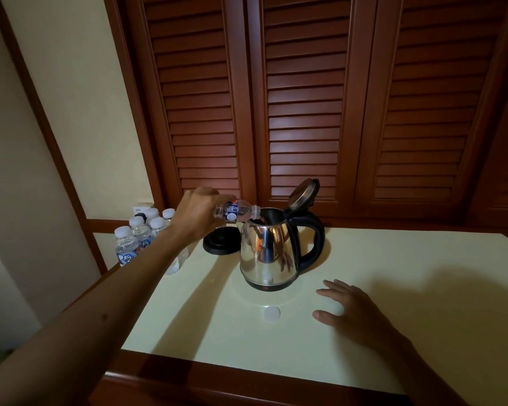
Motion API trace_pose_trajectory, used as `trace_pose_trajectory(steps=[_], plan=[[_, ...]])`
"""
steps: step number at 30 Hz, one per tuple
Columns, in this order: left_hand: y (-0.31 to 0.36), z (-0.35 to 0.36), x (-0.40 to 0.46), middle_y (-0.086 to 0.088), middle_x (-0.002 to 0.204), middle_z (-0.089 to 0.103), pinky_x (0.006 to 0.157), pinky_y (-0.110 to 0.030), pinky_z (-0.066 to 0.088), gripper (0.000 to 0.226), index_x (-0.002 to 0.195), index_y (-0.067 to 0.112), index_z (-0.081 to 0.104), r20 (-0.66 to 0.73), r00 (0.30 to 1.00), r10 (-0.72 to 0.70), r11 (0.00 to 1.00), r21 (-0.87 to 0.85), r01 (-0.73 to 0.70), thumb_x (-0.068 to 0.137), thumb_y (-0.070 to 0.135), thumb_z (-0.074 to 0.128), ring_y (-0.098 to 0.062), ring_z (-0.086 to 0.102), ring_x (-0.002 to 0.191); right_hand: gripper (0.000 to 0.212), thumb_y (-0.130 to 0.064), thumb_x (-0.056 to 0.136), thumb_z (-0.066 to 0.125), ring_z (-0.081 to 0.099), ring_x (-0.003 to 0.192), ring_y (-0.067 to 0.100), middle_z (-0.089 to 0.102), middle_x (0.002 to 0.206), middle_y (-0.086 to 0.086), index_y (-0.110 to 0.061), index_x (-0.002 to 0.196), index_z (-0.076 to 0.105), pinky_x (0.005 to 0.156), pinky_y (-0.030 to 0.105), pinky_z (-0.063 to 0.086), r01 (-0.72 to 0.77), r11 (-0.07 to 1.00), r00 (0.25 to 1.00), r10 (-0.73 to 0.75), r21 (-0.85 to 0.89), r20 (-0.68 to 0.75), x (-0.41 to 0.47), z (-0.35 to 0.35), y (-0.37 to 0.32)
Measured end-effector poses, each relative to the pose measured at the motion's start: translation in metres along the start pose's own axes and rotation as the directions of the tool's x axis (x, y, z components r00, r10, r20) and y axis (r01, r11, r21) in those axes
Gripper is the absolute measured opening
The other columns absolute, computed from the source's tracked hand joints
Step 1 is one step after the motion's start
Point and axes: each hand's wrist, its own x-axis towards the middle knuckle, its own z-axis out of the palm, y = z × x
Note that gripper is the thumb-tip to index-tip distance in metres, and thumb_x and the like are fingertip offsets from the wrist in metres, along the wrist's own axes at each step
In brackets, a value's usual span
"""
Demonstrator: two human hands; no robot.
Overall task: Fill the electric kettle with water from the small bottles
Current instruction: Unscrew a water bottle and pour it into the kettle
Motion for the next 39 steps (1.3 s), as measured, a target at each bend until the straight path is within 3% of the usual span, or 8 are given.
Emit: trace_pose_trajectory(steps=[17,22,27,34,39], plan=[[-0.003,0.002,0.009,-0.004,0.097,0.069,0.071,-0.033,0.036,0.044,0.122,0.026,0.065,0.050,0.998,0.036,0.998,0.050,-0.038,0.081,0.038,0.077,-0.025,0.059,0.090,0.061,-0.064,0.081,0.054,0.018,0.143,0.003,0.030,0.153,-0.017,-0.039,0.136,0.047,0.116,0.034,0.013,-0.003,1.000,1.000,0.003,0.001,0.001,0.002,0.002,0.003],[0.000,0.000,0.010,-0.007,0.106,0.067,0.079,-0.039,0.037,0.051,0.129,0.026,0.062,0.070,0.997,0.016,0.998,0.065,-0.021,0.081,0.035,0.077,-0.029,0.057,0.100,0.065,-0.070,0.076,0.051,0.018,0.142,0.001,0.030,0.152,-0.019,-0.042,0.134,0.048,0.116,0.037,0.015,-0.013,1.000,1.000,0.013,0.017,0.001,0.003,0.003,0.005],[0.000,0.000,0.012,-0.006,0.106,0.068,0.081,-0.040,0.043,0.051,0.127,0.025,0.063,0.083,0.996,0.034,0.995,0.090,-0.041,0.080,0.032,0.079,-0.027,0.058,0.098,0.062,-0.067,0.078,0.053,0.018,0.143,0.003,0.030,0.153,-0.018,-0.041,0.135,0.048,0.116,0.037,0.015,-0.013,1.000,1.000,0.013,0.007,0.000,0.003,0.002,0.004],[0.001,-0.002,0.017,-0.005,0.116,0.066,0.089,-0.040,0.038,0.050,0.132,0.028,0.060,0.101,0.994,0.050,0.986,0.152,-0.065,0.084,0.030,0.075,-0.027,0.054,0.108,0.074,-0.078,0.069,0.043,0.017,0.143,0.001,0.029,0.152,-0.021,-0.043,0.135,0.047,0.118,0.038,0.014,-0.020,1.000,1.000,0.020,0.013,0.014,0.004,0.002,0.004],[0.001,-0.003,0.022,-0.004,0.124,0.062,0.094,-0.039,0.036,0.052,0.136,0.029,0.056,0.134,0.989,0.066,0.983,0.164,-0.088,0.086,0.028,0.071,-0.025,0.051,0.115,0.070,-0.076,0.072,0.045,0.016,0.142,0.000,0.029,0.152,-0.021,-0.044,0.134,0.046,0.118,0.038,0.014,-0.020,1.000,1.000,0.020,0.014,0.019,0.004,0.003,0.005]])
